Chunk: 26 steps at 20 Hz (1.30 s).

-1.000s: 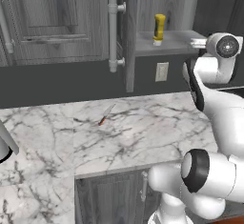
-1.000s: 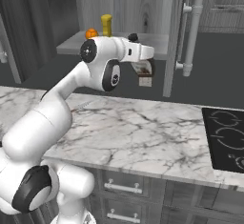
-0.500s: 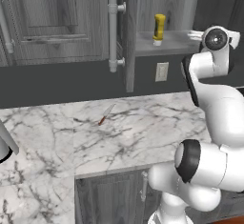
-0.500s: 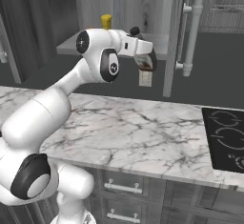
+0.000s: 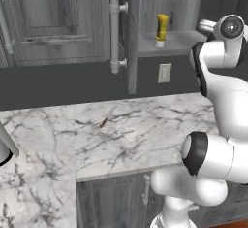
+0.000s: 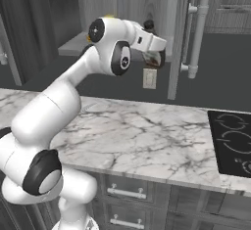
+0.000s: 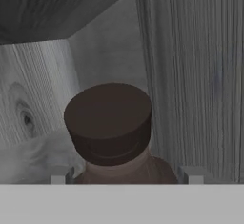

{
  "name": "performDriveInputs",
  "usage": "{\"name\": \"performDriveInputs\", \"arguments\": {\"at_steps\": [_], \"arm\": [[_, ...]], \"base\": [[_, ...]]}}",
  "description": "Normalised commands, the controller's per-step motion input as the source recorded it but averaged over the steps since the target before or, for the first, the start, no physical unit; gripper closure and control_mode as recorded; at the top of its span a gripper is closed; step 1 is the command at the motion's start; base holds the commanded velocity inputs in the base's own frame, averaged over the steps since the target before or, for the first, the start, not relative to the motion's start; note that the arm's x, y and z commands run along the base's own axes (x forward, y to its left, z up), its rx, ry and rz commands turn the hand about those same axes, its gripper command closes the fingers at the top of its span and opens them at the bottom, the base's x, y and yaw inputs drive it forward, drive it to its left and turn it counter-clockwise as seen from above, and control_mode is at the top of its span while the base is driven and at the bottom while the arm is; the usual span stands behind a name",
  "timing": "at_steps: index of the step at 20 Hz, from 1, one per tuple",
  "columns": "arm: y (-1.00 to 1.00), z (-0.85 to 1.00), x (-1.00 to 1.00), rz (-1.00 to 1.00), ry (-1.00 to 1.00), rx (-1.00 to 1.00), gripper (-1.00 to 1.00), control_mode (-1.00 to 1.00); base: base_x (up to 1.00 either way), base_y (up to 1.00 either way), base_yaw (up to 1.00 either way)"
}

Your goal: Pick the syrup bottle and mustard from the counter and place them in the cabinet.

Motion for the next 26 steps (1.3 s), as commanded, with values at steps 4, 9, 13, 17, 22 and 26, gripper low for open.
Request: {"name": "performDriveInputs", "arguments": {"at_steps": [4,9,13,17,22,26], "arm": [[-0.01,0.12,0.12,0.00,-0.04,0.08,1.00,-1.00],[0.00,0.10,0.12,0.00,-0.10,0.04,1.00,-1.00],[0.09,0.00,0.21,0.00,-0.14,0.00,1.00,-1.00],[0.12,0.00,0.28,0.00,-0.14,0.00,1.00,-1.00],[0.11,0.04,0.28,0.00,-0.10,0.01,1.00,-1.00],[0.11,0.30,0.29,0.00,0.00,0.00,1.00,-1.00]], "base": [[0.00,0.00,0.00],[0.00,0.00,0.00],[0.00,0.00,0.00],[0.00,0.00,0.00],[0.00,0.00,0.00],[0.00,0.00,0.00]]}}
